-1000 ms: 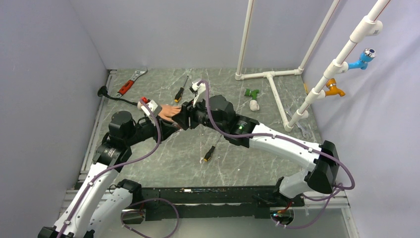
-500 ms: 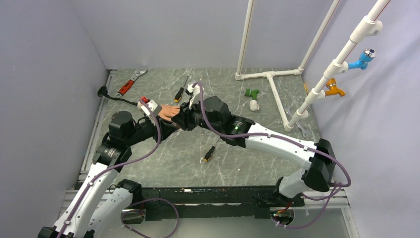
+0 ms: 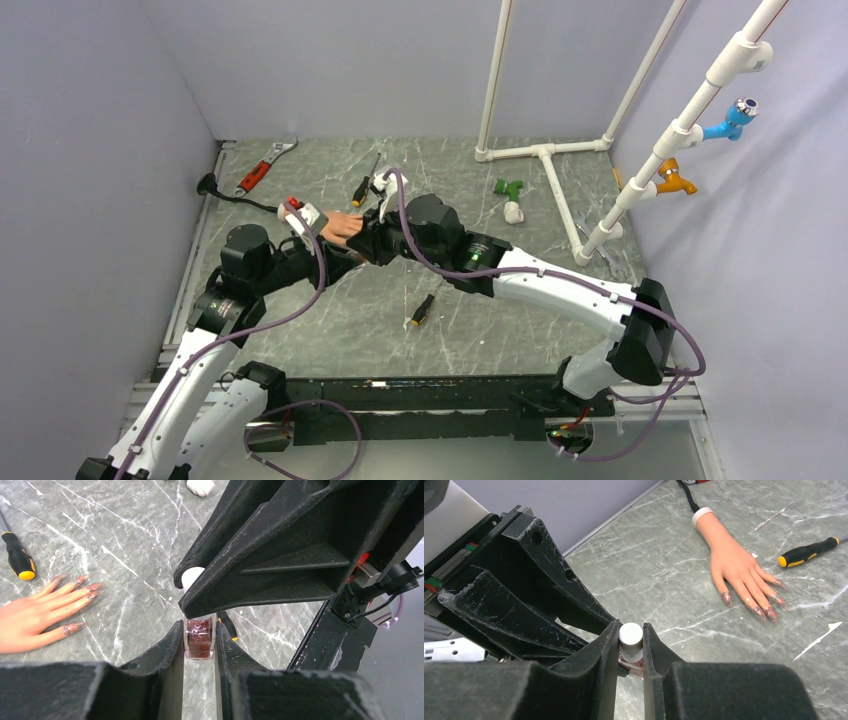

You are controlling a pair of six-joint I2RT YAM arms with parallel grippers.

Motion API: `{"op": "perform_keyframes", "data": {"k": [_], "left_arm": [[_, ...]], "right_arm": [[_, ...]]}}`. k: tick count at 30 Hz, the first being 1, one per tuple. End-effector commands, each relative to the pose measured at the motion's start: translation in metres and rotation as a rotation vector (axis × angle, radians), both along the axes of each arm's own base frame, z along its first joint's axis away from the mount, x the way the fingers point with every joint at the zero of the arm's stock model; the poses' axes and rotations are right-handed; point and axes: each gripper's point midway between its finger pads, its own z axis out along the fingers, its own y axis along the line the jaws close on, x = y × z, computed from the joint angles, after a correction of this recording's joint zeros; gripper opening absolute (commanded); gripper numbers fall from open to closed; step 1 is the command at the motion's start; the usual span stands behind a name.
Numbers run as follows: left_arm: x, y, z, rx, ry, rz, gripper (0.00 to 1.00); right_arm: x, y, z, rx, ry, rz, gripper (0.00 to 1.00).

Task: Paint the nails
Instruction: Unscrew the nail polish bottle.

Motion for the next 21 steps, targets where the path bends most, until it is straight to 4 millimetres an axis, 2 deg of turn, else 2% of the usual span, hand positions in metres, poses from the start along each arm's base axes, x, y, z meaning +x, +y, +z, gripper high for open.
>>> {"op": "perform_keyframes", "data": {"k": [1,3,5,8,16,21], "left_arm": [[-0.003,-0.004,0.033,-0.034,-0.103,-0.038,0.0],[-0.007,-0.006,0.034,-0.037,-0.109,-0.062,0.0],[-0.012,-0.009,0.035,-0.042,-0.118,-0.099,0.0],[-0.021,-0.015,0.038,-0.056,-0.127,-0.169,0.0],[-0.064,-0.03,0.051,-0.12,-0.204,-0.429,0.0],[-0.081,-0.034,0.053,-0.143,-0.215,-0.535,0.0]], "right_arm": [[-0.024,0.002,0.021,0.044,-0.05,0.125,0.0],[-0.029,-0.002,0.02,0.033,-0.073,0.154,0.0],[-0.037,-0.006,0.029,0.059,-0.124,0.2,0.0],[-0.047,-0.014,0.033,0.068,-0.177,0.253,0.0],[-0.099,-0.017,0.02,0.092,-0.181,0.577,0.0],[-0.118,-0.019,0.016,0.102,-0.171,0.703,0.0]]}}
